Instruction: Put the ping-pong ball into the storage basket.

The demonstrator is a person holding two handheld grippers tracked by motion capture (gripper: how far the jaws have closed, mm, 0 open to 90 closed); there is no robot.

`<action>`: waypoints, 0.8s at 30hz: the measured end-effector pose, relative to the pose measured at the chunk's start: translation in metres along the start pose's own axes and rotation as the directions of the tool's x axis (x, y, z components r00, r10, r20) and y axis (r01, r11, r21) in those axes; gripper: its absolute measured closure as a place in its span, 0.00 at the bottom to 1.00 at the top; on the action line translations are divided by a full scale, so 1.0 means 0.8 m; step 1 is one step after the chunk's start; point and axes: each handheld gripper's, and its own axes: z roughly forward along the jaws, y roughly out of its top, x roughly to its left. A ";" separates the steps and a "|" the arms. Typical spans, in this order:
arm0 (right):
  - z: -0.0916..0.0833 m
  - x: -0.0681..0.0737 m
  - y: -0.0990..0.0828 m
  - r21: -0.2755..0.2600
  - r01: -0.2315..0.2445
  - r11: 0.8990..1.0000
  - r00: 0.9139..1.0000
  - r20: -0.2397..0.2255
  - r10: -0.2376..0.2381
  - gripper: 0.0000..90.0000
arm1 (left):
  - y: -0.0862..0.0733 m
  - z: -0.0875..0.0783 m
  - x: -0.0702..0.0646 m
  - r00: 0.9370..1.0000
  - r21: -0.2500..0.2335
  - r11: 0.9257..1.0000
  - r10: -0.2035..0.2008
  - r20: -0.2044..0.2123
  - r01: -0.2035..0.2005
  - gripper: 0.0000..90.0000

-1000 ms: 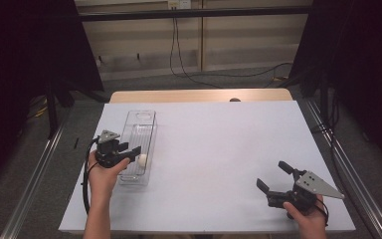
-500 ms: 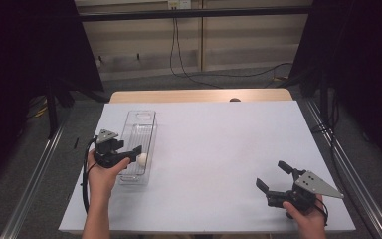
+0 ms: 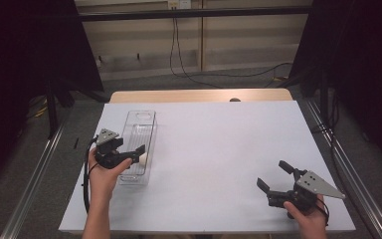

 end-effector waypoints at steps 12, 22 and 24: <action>-0.001 0.000 0.000 0.002 -0.002 1.000 1.000 -0.003 0.002 0.03 | -0.001 -0.008 -0.007 0.999 -0.074 0.997 0.019 0.040 -0.016 0.06; -0.001 0.000 0.000 0.004 -0.001 1.000 1.000 -0.002 0.001 0.03 | -0.008 -0.017 -0.006 0.998 -0.110 0.994 0.032 0.059 -0.026 0.04; -0.001 0.001 0.000 0.000 -0.003 1.000 1.000 0.001 0.003 0.03 | -0.010 -0.019 -0.006 0.998 -0.116 0.993 0.034 0.061 -0.027 0.04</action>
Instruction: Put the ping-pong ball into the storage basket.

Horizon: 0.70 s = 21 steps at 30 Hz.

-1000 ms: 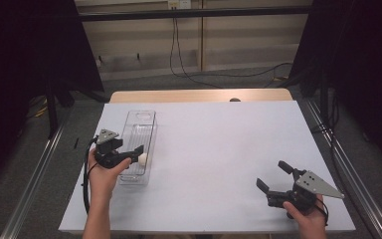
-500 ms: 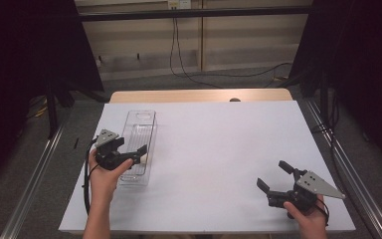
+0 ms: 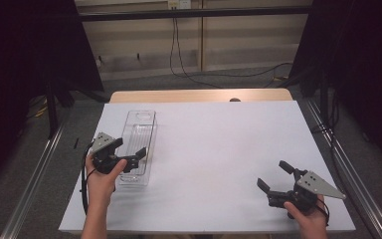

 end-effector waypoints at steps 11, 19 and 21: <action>-0.001 -0.001 0.000 -0.002 -0.007 1.000 1.000 -0.001 0.007 0.03 | -0.015 -0.009 0.003 1.000 -0.040 0.999 -0.003 0.030 0.004 0.04; 0.000 -0.001 0.000 -0.002 -0.008 1.000 1.000 -0.002 0.008 0.03 | -0.025 -0.016 0.002 1.000 -0.068 0.998 0.017 0.023 -0.015 0.04; 0.000 -0.001 0.001 -0.005 -0.001 1.000 1.000 -0.002 0.001 0.03 | -0.026 -0.018 0.001 1.000 -0.067 0.998 0.019 0.020 -0.018 0.04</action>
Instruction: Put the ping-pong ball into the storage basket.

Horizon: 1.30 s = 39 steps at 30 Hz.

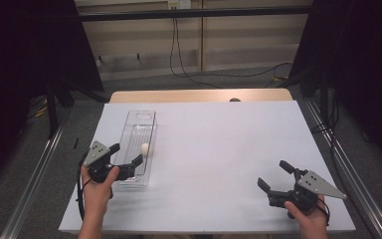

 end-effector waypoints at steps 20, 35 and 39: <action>0.000 0.000 -0.001 0.005 -0.005 1.000 1.000 0.001 0.005 0.03 | -0.016 -0.027 0.005 0.999 -0.036 0.999 0.028 -0.039 -0.030 0.04; 0.000 0.000 -0.001 0.005 -0.002 1.000 1.000 0.002 0.002 0.03 | -0.024 -0.041 0.009 0.998 -0.050 0.998 0.042 -0.041 -0.044 0.03; 0.001 0.000 -0.001 0.003 -0.011 1.000 1.000 0.007 0.011 0.03 | -0.028 -0.043 0.010 0.997 -0.038 0.997 0.061 -0.042 -0.063 0.03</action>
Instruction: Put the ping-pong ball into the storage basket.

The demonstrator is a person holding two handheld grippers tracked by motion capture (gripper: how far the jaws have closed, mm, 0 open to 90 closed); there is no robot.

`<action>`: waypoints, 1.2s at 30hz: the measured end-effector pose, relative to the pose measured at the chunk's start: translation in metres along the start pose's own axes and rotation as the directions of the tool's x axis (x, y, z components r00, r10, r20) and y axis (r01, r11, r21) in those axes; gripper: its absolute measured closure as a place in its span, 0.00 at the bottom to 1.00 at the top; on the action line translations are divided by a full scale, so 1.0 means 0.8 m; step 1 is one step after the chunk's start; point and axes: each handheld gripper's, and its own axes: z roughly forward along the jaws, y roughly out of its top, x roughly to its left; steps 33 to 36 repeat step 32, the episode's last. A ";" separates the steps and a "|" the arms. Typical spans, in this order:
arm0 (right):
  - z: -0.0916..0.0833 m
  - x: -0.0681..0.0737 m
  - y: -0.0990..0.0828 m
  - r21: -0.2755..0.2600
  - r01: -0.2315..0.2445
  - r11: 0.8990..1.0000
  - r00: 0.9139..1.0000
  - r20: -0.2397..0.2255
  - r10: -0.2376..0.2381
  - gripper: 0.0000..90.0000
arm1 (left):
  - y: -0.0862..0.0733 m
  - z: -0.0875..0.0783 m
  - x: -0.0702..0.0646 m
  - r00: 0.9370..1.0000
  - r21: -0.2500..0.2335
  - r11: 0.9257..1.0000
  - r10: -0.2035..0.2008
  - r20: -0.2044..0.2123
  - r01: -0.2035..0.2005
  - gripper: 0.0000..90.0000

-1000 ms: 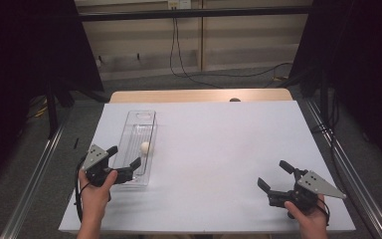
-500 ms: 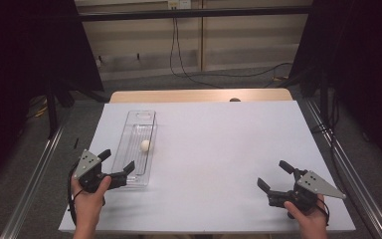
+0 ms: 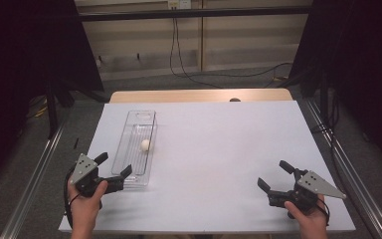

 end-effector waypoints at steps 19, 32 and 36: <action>0.000 0.000 0.000 0.001 0.013 1.000 1.000 -0.003 -0.013 0.03 | -0.006 -0.005 0.001 1.000 -0.015 1.000 0.001 -0.006 -0.001 0.03; -0.001 0.000 0.000 0.003 0.017 1.000 1.000 -0.002 -0.017 0.04 | -0.008 -0.007 0.003 1.000 -0.019 1.000 0.000 -0.013 -0.001 0.03; -0.001 0.000 0.000 0.003 0.017 1.000 1.000 -0.002 -0.017 0.04 | -0.008 -0.007 0.003 1.000 -0.019 1.000 0.000 -0.013 -0.001 0.03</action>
